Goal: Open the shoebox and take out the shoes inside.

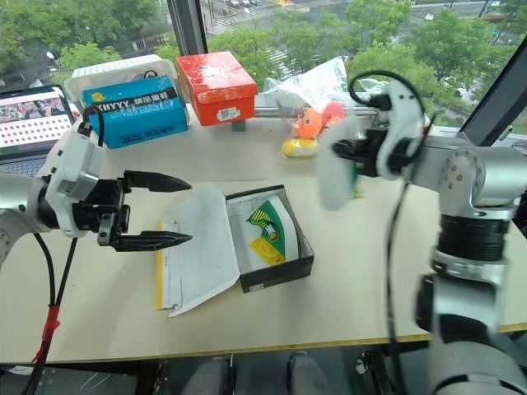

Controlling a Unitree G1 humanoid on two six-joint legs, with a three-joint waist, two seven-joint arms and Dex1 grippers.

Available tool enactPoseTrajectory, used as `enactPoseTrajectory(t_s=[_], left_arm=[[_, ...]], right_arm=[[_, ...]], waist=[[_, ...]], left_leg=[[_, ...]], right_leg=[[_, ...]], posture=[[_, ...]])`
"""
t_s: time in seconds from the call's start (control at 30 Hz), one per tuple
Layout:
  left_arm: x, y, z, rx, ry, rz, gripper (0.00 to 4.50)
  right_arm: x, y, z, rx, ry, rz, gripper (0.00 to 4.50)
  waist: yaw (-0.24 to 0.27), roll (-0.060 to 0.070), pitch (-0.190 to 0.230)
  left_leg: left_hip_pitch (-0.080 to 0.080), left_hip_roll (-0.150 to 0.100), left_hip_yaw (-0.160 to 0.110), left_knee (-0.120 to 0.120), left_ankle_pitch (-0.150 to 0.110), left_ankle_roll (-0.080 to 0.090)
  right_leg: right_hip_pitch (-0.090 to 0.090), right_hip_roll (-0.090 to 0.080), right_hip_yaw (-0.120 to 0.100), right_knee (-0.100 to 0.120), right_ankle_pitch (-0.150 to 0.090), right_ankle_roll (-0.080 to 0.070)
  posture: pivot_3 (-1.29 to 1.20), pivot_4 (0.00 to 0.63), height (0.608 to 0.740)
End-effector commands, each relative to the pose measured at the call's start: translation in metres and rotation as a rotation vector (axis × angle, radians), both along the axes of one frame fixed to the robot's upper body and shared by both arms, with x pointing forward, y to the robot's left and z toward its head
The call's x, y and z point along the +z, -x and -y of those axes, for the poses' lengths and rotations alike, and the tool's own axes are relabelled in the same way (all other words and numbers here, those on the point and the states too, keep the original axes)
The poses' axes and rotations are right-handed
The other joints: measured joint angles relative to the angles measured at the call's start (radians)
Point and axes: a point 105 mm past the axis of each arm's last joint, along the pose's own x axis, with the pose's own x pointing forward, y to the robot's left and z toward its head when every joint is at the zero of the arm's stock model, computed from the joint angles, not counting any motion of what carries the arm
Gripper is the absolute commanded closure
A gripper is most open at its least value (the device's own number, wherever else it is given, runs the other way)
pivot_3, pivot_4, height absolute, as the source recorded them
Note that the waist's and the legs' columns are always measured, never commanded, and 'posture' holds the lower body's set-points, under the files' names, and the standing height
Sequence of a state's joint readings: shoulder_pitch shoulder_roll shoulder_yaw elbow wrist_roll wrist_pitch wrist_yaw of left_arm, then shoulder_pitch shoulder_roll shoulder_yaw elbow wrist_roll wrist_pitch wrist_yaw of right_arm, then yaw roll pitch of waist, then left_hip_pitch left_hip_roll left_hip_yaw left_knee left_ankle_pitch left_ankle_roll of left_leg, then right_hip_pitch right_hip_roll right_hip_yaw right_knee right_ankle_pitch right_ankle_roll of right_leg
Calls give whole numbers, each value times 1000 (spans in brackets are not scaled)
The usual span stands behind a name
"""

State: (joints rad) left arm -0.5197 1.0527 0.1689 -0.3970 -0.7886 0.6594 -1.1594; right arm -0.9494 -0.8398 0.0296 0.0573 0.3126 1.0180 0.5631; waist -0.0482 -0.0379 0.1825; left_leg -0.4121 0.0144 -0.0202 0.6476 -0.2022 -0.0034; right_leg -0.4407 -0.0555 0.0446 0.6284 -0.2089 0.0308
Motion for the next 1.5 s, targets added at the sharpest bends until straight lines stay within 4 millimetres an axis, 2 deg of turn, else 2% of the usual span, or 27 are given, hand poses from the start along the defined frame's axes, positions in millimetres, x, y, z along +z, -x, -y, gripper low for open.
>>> enactPoseTrajectory(t_s=[0.03,0.1,0.17,0.27,0.3,0.4,0.47,0.5,0.6,0.67,0.7,0.73,0.77,0.8,0.93,1.0,1.07,1.13,1.3,1.4,1.5], left_arm=[[8,5,1,-14,-26,35,0],[6,6,1,-3,-35,30,0],[5,7,1,5,-36,27,0],[3,10,2,16,-39,21,0],[2,10,2,27,-38,26,0],[1,9,1,49,-39,36,0],[-2,8,1,71,-37,45,0],[-3,8,1,79,-34,46,0],[-9,11,3,85,-24,39,0],[-11,12,4,88,-21,36,0],[-12,12,4,89,-21,35,0],[-12,11,4,91,-23,36,0],[-12,11,4,92,-25,36,0],[-12,10,4,92,-25,37,0],[-12,10,6,85,-26,38,0],[-12,10,6,82,-25,37,0],[-13,9,7,80,-24,35,0],[-14,7,8,79,-29,38,0],[-14,4,13,73,-18,46,0],[-15,4,15,70,-16,45,0],[-15,1,13,93,-36,70,0]], right_arm=[[0,-11,6,30,424,161,4052],[-19,-23,15,24,661,190,4052],[-34,-31,14,51,769,208,4052],[-65,-43,0,117,887,226,4052],[-82,-45,-10,160,906,214,4052],[-107,-46,-27,239,891,179,4052],[-113,-43,-39,283,801,142,3111],[-116,-41,-44,294,750,115,2897],[-111,-37,-52,286,578,32,1780],[-101,-32,-56,301,497,-2,1182],[-96,-30,-58,309,460,-14,726],[-87,-26,-62,323,409,-27,535],[-81,-23,-65,333,374,-37,148],[-72,-19,-69,345,318,-53,20],[-39,4,-93,439,110,-106,20],[-23,9,-102,431,-6,-137,20],[-10,21,-119,465,-143,-223,20],[-7,38,-136,532,-228,-342,20],[-20,69,-170,668,-244,-453,20],[-40,73,-174,654,-189,-492,20],[-58,71,-168,577,-81,-496,20]], waist=[[-13,0,0],[-24,0,0],[-27,0,0],[-28,0,0],[-28,0,0],[-24,0,0],[-21,0,0],[-20,0,0],[-19,0,0],[-17,0,0],[-16,0,1],[-14,0,0],[-12,0,1],[-11,0,0],[-10,0,1],[-10,0,1],[-12,0,1],[-12,0,1],[0,0,0],[6,0,0],[5,0,0]], left_leg=[[1,1,1,0,0,0],[3,1,3,0,0,0],[6,1,5,0,0,0],[6,1,6,0,0,0],[6,1,7,0,0,0],[6,1,7,0,0,0],[5,1,7,0,0,0],[5,1,8,0,0,0],[5,0,8,1,0,0],[5,0,8,1,0,0],[5,0,8,1,0,0],[6,0,8,2,0,0],[6,1,8,2,0,0],[6,1,8,2,0,0],[6,1,8,3,0,0],[6,1,8,3,0,0],[6,1,8,3,0,0],[7,2,8,3,0,0],[6,1,8,3,0,0],[5,1,8,3,0,0],[5,1,8,4,0,0]], right_leg=[[0,0,1,0,0,0],[1,0,3,2,0,0],[1,1,5,3,0,0],[0,2,8,4,1,0],[0,2,9,5,1,0],[0,2,11,4,1,0],[-1,2,11,4,3,-2],[0,2,11,3,6,-5],[1,1,12,2,7,-5],[1,1,12,3,7,-4],[1,1,12,3,7,-4],[1,1,12,3,7,-4],[1,2,12,4,7,-4],[1,2,12,4,7,-4],[1,2,12,4,6,-3],[1,2,12,4,6,-3],[1,2,12,4,6,-3],[1,2,12,5,7,-5],[1,2,11,4,8,-5],[1,2,11,4,8,-5],[1,1,11,4,7,-4]], posture=[[0,150,740],[0,150,740],[0,150,740],[0,150,740],[0,150,740],[0,150,740],[0,150,740],[0,150,740],[0,150,740],[0,150,740],[0,150,740],[0,150,740],[0,150,740],[0,150,740],[0,150,740],[0,150,740],[0,150,740],[0,150,740],[0,150,740],[0,150,740],[0,150,740]])
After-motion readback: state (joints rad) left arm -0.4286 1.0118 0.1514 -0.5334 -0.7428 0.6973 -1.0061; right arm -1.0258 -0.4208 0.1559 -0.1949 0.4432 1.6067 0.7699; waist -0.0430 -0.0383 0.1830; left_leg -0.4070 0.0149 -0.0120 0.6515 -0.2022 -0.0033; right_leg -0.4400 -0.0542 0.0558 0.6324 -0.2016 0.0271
